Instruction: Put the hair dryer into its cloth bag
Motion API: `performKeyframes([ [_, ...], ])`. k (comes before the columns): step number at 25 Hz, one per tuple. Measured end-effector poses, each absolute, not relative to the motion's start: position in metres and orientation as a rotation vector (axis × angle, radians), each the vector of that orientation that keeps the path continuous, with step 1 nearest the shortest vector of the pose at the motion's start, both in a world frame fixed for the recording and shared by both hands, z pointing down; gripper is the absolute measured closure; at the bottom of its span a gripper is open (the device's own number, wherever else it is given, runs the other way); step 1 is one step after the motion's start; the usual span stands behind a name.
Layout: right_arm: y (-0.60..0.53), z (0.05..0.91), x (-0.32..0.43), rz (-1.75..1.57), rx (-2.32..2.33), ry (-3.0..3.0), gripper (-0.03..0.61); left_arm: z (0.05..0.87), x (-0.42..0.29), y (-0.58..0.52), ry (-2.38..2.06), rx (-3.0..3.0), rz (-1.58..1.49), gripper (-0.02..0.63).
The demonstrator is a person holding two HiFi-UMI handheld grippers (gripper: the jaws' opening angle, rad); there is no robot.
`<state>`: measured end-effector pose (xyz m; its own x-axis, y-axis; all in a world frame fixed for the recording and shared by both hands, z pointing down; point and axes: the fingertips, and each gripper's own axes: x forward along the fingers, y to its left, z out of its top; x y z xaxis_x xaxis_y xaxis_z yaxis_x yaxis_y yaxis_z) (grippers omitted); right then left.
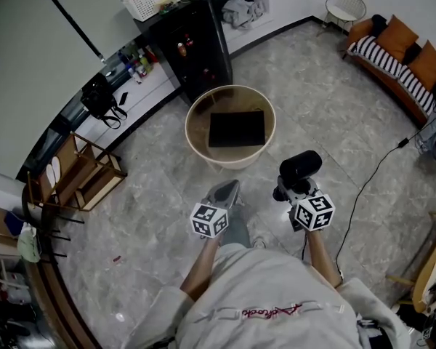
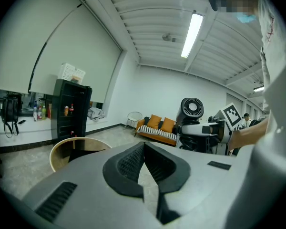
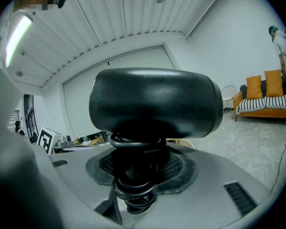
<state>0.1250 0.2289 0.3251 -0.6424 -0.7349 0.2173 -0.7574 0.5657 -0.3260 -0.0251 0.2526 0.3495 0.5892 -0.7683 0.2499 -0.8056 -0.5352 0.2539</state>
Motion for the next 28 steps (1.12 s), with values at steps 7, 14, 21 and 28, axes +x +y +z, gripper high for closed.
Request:
performKeyframes([
  [7, 0.208, 0.333, 0.119, 0.63, 1.301, -2.712, 0.38, 0.359, -0.035, 0.23, -1.279, 2.454, 0.147, 0.583],
  [14, 0.172, 0.34, 0.107, 0.635, 1.297, -2.69, 0.379, 0.365, -0.044, 0.192, -1.265, 2.444, 0.127, 0.584],
  [21, 0.113, 0.341, 0.089, 0.624, 1.305, -2.669, 0.38, 0.372, -0.063, 0.132, -1.244, 2.437, 0.113, 0.584],
  [28, 0.05, 0.337, 0.076, 0.614, 1.312, -2.644, 0.38, 0.37, -0.078, 0.063, -1.216, 2.443, 0.105, 0.583],
])
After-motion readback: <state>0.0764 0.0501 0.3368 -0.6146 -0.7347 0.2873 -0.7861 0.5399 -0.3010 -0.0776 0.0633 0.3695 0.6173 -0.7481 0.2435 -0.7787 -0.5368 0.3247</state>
